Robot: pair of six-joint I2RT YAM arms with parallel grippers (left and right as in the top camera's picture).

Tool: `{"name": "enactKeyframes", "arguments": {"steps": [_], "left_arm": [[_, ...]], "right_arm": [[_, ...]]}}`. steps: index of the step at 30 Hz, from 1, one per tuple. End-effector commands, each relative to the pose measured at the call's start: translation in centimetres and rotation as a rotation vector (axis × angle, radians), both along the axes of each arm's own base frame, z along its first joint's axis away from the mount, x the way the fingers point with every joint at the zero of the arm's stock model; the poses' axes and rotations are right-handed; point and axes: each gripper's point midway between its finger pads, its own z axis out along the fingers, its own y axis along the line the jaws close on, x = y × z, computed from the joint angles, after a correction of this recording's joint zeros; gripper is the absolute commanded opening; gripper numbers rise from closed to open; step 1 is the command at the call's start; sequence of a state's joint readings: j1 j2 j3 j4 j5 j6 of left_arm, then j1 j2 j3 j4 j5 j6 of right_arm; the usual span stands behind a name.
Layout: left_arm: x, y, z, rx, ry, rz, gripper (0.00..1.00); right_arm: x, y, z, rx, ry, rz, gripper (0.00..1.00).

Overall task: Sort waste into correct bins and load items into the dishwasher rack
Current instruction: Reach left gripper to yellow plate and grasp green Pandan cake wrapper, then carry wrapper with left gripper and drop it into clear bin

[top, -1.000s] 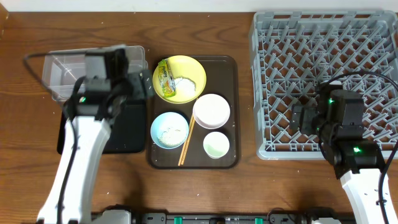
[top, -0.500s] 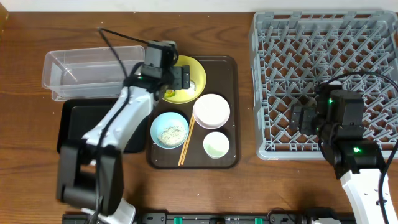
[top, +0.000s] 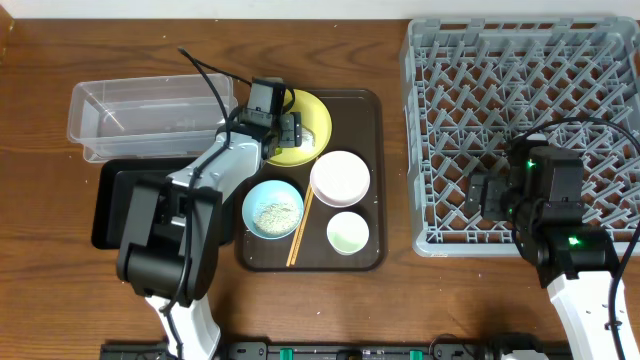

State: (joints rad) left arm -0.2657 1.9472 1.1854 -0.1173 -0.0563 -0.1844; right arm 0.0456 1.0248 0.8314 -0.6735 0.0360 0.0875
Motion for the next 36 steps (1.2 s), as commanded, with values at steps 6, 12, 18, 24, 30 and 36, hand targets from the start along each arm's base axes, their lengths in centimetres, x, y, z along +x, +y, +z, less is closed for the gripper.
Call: {"name": "enactKeyframes", "arguments": {"steps": [6, 12, 18, 24, 30, 36], "left_arm": [[0.5, 0.5, -0.3, 0.030, -0.003, 0.018, 0.29], [0.1, 0.5, -0.4, 0.032, 0.016, 0.015, 0.06], [-0.1, 0.6, 2.9, 0.019, -0.031, 0.015, 0.06], [0.3, 1.0, 11.0, -0.025, -0.205, 0.029, 0.06], [0.8, 4.8, 15.4, -0.043, -0.309, 0.112, 0.06], [1.3, 11.6, 13.8, -0.077, -0.281, 0.320, 0.06]], "right_arm": [[0.2, 0.3, 0.8, 0.012, -0.019, 0.000, 0.99], [0.2, 0.3, 0.8, 0.012, -0.019, 0.000, 0.99], [0.2, 0.3, 0.8, 0.012, -0.019, 0.000, 0.99], [0.2, 0.3, 0.9, 0.011, -0.020, 0.000, 0.99], [0.2, 0.3, 0.8, 0.011, -0.019, 0.000, 0.99], [0.2, 0.3, 0.8, 0.011, -0.019, 0.000, 0.99]]}}
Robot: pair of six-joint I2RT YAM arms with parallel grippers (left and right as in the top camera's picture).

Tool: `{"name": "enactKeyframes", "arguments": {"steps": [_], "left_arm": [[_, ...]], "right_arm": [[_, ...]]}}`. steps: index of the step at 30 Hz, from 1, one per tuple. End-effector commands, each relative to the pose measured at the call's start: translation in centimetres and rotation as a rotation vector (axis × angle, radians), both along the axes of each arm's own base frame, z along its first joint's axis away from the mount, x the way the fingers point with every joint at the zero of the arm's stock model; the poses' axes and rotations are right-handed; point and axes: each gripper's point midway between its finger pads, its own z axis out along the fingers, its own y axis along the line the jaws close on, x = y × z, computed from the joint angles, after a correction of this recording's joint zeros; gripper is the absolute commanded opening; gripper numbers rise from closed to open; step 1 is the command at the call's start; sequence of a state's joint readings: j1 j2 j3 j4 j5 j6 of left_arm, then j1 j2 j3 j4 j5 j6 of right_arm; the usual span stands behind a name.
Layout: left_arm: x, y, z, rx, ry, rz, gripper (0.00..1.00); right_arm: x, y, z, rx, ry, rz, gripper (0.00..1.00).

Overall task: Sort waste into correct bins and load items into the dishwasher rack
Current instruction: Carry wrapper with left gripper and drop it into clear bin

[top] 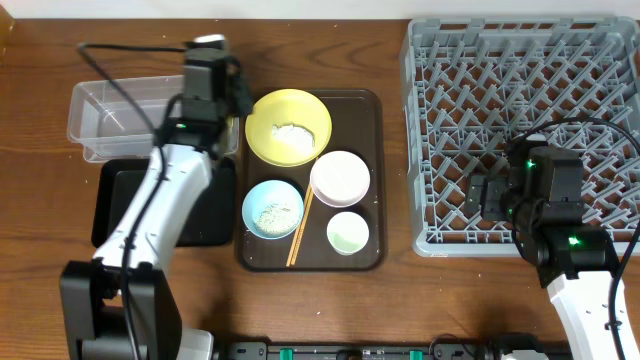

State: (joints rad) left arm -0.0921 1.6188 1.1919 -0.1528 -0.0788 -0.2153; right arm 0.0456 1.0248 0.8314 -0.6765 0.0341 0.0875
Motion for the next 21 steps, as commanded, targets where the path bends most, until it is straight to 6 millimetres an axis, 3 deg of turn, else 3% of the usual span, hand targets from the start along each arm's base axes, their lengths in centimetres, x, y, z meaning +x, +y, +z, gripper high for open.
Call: {"name": "enactKeyframes", "arguments": {"steps": [1, 4, 6, 8, 10, 11, 13, 18, 21], "left_arm": [[0.4, 3.9, -1.5, -0.041, 0.027, 0.129, 0.06], [0.6, 6.4, -3.0, -0.067, 0.051, 0.202, 0.07], [0.8, 7.3, -3.7, -0.069, 0.053, 0.222, 0.17], [1.1, 7.6, -3.8, -0.069, 0.047, 0.228, 0.31], [1.3, 7.7, -3.5, -0.069, 0.030, 0.228, 0.34], [1.5, 7.6, -3.2, -0.071, 0.016, 0.227, 0.40], [1.7, 7.3, -2.6, -0.076, -0.001, 0.216, 0.40], [1.5, 2.7, -1.5, -0.191, 0.001, 0.040, 0.40], [0.6, -1.2, -2.3, -0.225, 0.058, -0.071, 0.42]], "right_arm": [[0.3, 0.2, 0.9, 0.010, -0.022, -0.002, 0.99], [0.3, 0.2, 0.9, 0.010, -0.022, -0.002, 0.99], [0.3, 0.2, 0.9, 0.010, -0.023, -0.002, 0.99], [0.3, 0.2, 0.9, 0.010, -0.022, -0.002, 0.99], [0.3, 0.3, 0.9, 0.010, -0.022, -0.001, 0.99], [0.3, 0.3, 0.9, 0.010, -0.022, -0.001, 0.99], [0.3, 0.2, 0.9, 0.010, -0.022, -0.002, 0.99], [0.3, 0.2, 0.9, 0.010, -0.024, -0.001, 0.99], [0.4, 0.3, 0.9, 0.010, -0.026, -0.002, 0.99]]}}
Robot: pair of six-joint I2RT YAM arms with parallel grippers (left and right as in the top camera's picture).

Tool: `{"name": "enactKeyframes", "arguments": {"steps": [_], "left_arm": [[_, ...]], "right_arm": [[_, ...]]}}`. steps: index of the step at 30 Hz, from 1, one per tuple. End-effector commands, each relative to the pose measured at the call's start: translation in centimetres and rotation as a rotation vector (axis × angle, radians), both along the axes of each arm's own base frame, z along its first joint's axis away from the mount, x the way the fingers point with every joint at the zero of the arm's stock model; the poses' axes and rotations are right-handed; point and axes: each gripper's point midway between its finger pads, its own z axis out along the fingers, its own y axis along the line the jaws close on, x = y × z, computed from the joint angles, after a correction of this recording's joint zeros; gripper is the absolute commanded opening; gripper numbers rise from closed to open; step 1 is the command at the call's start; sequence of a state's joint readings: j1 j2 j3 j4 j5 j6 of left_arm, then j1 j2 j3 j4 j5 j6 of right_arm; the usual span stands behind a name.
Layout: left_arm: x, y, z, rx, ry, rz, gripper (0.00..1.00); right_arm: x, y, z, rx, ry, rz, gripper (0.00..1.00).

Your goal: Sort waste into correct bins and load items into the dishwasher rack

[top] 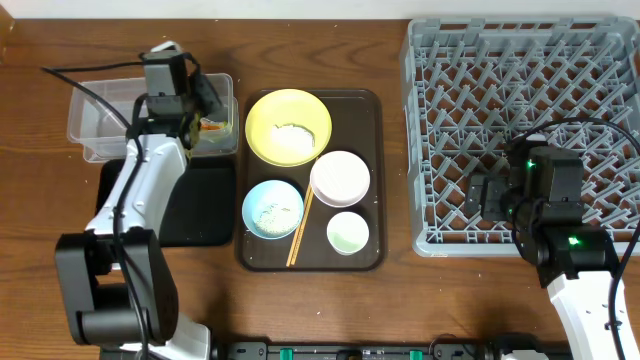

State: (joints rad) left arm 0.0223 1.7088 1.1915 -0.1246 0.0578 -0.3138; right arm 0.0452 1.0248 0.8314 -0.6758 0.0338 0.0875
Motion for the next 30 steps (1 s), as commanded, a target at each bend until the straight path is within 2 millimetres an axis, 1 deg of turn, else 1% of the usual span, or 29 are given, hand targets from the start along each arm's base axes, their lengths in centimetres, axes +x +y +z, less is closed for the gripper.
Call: {"name": "enactKeyframes", "arguments": {"steps": [1, 3, 6, 7, 9, 11, 12, 15, 19, 23, 24, 27, 29, 30], "left_arm": [[-1.0, -5.5, 0.9, -0.071, 0.016, -0.167, 0.46], [-2.3, -7.7, -0.3, -0.066, 0.080, -0.215, 0.54], [-3.4, -11.0, -1.8, -0.042, 0.130, -0.306, 0.65], [-3.6, -11.8, -2.3, -0.037, 0.140, -0.326, 0.67], [-3.8, -13.0, -3.4, -0.018, 0.163, -0.349, 0.67], [-3.8, -13.9, -4.8, 0.010, 0.182, -0.356, 0.67], [-3.7, -14.3, -5.4, 0.014, 0.186, -0.362, 0.71], [-3.4, -15.3, -7.6, 0.021, 0.210, -0.380, 0.71], [-3.4, -15.2, -10.8, 0.034, 0.264, -0.373, 0.72], [-3.8, -15.3, -13.5, 0.039, 0.315, -0.378, 0.72], [-4.0, -15.4, -14.1, 0.037, 0.330, -0.382, 0.71], [-4.6, -15.7, -14.7, 0.036, 0.355, -0.392, 0.46], [-4.5, -15.8, -14.3, 0.036, 0.346, -0.394, 0.31], [-4.4, -15.8, -13.9, 0.034, 0.337, -0.394, 0.26]], "right_arm": [[0.3, 0.3, 0.9, 0.010, -0.025, -0.001, 0.99], [0.3, 0.3, 0.9, 0.010, -0.025, -0.001, 0.99], [0.3, 0.3, 0.9, 0.010, -0.025, -0.001, 0.99], [0.3, 0.3, 0.9, 0.010, -0.025, -0.001, 0.99], [0.3, 0.3, 0.9, 0.010, -0.025, -0.001, 0.99], [0.3, 0.3, 0.9, 0.010, -0.025, -0.001, 0.99], [0.3, 0.3, 0.9, 0.010, -0.026, -0.001, 0.99], [0.3, 0.3, 0.9, 0.010, -0.025, -0.001, 0.99], [0.3, 0.3, 0.9, 0.010, -0.025, -0.001, 0.99], [0.3, 0.3, 0.9, 0.010, -0.025, -0.001, 0.99], [0.3, 0.3, 0.9, 0.010, -0.024, -0.001, 0.99], [0.3, 0.3, 0.9, 0.010, -0.024, -0.001, 0.99], [0.3, 0.3, 0.9, 0.010, -0.023, -0.001, 0.99], [0.3, 0.3, 0.9, 0.010, -0.023, -0.001, 0.99]]}}
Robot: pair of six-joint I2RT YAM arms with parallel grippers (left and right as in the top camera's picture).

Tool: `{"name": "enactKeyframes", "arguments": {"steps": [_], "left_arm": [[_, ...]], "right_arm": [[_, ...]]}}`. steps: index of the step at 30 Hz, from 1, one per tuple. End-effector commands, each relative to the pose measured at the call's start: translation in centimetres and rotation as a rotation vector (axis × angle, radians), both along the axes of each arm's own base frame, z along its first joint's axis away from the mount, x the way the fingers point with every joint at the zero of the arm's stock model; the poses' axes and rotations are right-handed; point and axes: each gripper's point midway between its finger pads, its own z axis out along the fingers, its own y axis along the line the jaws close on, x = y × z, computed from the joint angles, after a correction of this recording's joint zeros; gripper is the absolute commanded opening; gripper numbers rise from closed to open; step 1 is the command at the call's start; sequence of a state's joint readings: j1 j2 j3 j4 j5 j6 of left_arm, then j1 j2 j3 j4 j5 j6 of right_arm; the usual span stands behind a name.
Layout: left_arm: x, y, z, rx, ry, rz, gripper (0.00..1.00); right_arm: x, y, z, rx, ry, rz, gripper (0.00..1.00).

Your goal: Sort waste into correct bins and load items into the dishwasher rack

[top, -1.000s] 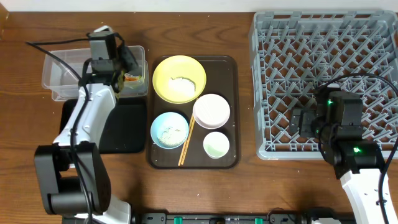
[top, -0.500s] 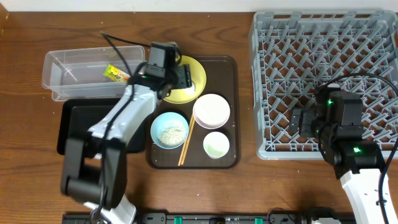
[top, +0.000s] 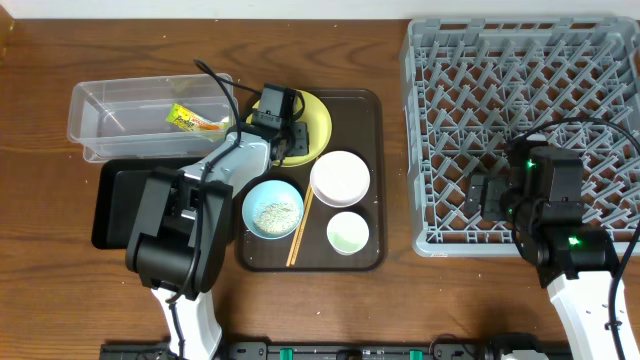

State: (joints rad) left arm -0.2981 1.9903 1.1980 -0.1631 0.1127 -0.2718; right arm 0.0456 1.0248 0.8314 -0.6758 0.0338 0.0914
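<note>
A yellow-and-orange wrapper (top: 188, 120) lies inside the clear plastic bin (top: 110, 110) at the back left. My left gripper (top: 287, 140) hovers over the left part of the yellow bowl (top: 312, 118), open, with nothing seen between its fingers. The bowl stands on the brown tray (top: 372, 200) with a blue bowl of crumbs (top: 272, 210), a white bowl (top: 340, 177), a small pale green cup (top: 347, 233) and wooden chopsticks (top: 300, 228). My right gripper (top: 478, 195) rests over the front of the grey dishwasher rack (top: 520, 90); its jaws are too dark to read.
A black bin (top: 115, 205) sits in front of the clear bin, partly under my left arm. The rack fills the right side of the table. Cables trail from both arms.
My left gripper was over the clear bin's right end with the wrapper at its fingers. Now the wrapper lies loose in the bin and the gripper is back over the yellow bowl. The right arm is unmoved.
My left gripper was down at the yellow bowl. Then it was between the bowl and the clear bin, then over the bin with the colourful wrapper. The wrapper now lies in the bin and the gripper is over the bowl again. The right arm stayed still.
</note>
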Motion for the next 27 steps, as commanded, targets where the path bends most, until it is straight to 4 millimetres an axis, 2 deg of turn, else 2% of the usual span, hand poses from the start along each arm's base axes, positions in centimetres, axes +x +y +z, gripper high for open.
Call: {"name": "enactKeyframes", "arguments": {"steps": [1, 4, 8, 10, 13, 15, 17, 20, 22, 24, 25, 27], "left_arm": [[-0.4, -0.2, -0.3, 0.008, 0.014, -0.010, 0.22], [0.2, -0.1, 1.8, -0.005, -0.031, -0.006, 0.19], [1.1, 0.9, 6.6, -0.034, -0.132, 0.021, 0.19], [1.7, 2.4, 9.5, -0.038, -0.197, 0.054, 0.19], [2.4, 6.0, 13.3, -0.007, -0.291, 0.150, 0.19], [2.7, 8.4, 14.9, -0.003, -0.327, 0.201, 0.19], [2.9, 10.8, 15.5, 0.002, -0.339, 0.252, 0.19], [3.1, 14.0, 15.1, 0.015, -0.332, 0.319, 0.19], [3.2, 15.8, 14.7, 0.021, -0.328, 0.355, 0.25], [3.4, 17.1, 14.1, 0.027, -0.320, 0.384, 0.27], [3.4, 17.8, 13.7, 0.031, -0.309, 0.397, 0.31], [3.3, 18.7, 12.9, 0.036, -0.293, 0.416, 0.49]], "right_arm": [[0.3, 0.2, 0.9, 0.007, -0.023, 0.001, 0.99], [0.3, 0.2, 0.9, 0.007, -0.021, 0.001, 0.99], [0.3, 0.2, 0.9, 0.007, -0.021, 0.001, 0.99], [0.3, 0.2, 0.9, 0.007, -0.021, 0.001, 0.99], [0.3, 0.2, 0.9, 0.007, -0.021, 0.001, 0.99], [0.3, 0.2, 0.9, 0.007, -0.021, 0.001, 0.99], [0.3, 0.2, 0.9, 0.007, -0.021, 0.001, 0.99], [0.3, 0.2, 0.9, 0.007, -0.022, 0.001, 0.99], [0.3, 0.2, 0.9, 0.007, -0.021, 0.001, 0.99], [0.3, 0.2, 0.9, 0.007, -0.022, 0.001, 0.99], [0.3, 0.2, 0.9, 0.007, -0.022, 0.001, 0.99], [0.3, 0.2, 0.9, 0.007, -0.021, 0.001, 0.99]]}}
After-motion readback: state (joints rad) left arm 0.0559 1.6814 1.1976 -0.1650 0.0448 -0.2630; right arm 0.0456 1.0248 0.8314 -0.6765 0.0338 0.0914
